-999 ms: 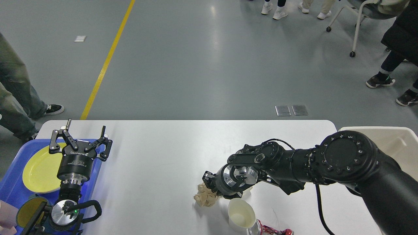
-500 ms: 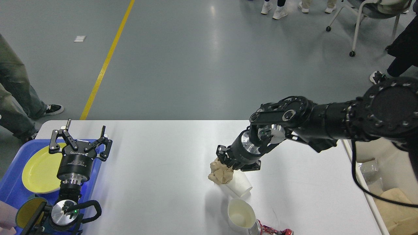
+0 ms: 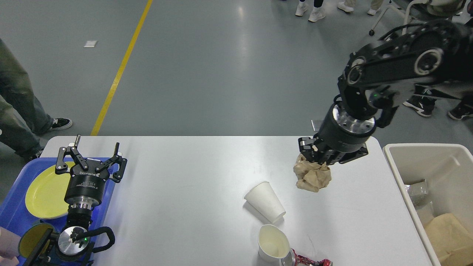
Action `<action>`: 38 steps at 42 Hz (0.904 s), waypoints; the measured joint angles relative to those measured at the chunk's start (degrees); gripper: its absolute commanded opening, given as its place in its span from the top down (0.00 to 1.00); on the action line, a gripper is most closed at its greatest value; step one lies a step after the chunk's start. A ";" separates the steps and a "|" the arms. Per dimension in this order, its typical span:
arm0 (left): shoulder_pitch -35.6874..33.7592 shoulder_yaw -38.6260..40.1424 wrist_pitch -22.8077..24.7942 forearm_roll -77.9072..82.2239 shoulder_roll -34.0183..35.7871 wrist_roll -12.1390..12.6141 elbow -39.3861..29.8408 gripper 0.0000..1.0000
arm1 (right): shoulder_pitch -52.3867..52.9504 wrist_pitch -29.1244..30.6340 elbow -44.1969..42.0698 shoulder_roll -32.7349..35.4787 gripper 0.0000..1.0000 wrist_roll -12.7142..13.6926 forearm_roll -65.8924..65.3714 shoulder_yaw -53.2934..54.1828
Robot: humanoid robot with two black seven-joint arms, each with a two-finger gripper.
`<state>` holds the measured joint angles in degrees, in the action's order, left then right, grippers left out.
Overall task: Tidy desktop
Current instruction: 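Lift the brown paper and carry it over the white bin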
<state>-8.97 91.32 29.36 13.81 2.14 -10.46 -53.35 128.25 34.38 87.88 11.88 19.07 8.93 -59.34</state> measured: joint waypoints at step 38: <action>0.00 -0.09 0.04 -0.02 0.01 -0.09 0.00 0.04 | -11.58 -2.02 -14.22 21.47 1.00 -6.15 -1.73 -18.67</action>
<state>-8.97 91.23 29.41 13.79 2.16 -10.55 -53.35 116.67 32.37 73.66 33.35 12.92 7.20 -78.01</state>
